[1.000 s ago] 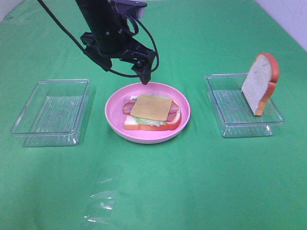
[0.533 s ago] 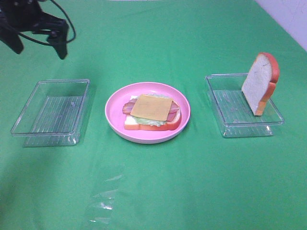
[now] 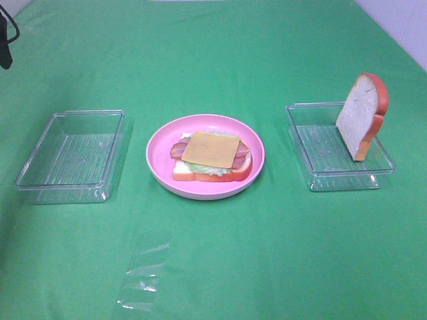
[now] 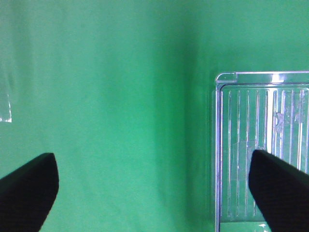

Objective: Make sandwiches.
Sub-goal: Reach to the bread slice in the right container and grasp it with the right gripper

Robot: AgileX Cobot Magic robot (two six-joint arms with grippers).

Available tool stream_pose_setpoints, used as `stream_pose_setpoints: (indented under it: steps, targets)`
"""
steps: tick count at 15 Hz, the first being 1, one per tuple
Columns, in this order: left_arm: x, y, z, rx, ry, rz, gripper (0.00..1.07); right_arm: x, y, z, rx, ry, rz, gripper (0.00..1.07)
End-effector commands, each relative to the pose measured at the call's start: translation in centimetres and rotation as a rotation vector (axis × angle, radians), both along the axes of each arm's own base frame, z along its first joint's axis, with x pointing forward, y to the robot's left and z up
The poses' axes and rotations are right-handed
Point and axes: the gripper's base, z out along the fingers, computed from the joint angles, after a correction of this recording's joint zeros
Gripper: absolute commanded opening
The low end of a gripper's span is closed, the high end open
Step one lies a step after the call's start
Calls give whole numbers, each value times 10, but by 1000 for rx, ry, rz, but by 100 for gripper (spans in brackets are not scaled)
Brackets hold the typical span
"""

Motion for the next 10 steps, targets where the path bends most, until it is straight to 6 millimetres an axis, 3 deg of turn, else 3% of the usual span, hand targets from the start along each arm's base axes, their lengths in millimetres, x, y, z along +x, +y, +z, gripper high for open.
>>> stream_pose_setpoints:
  steps: [1,4,5,10]
  targets:
    - [-18,-5,3,-39,106,-28,99,-3,0,0,-8,-36,5,92]
    - [-59,-10,7,-52,160,-25,98,-3,0,0,-8,-36,5,92]
    - [-100,-15,15,-49,145,-24,98,-3,0,0,-8,-36,5,92]
    - [-239,-31,34,-33,-36,-38,98,-3,0,0,-8,-36,5,92]
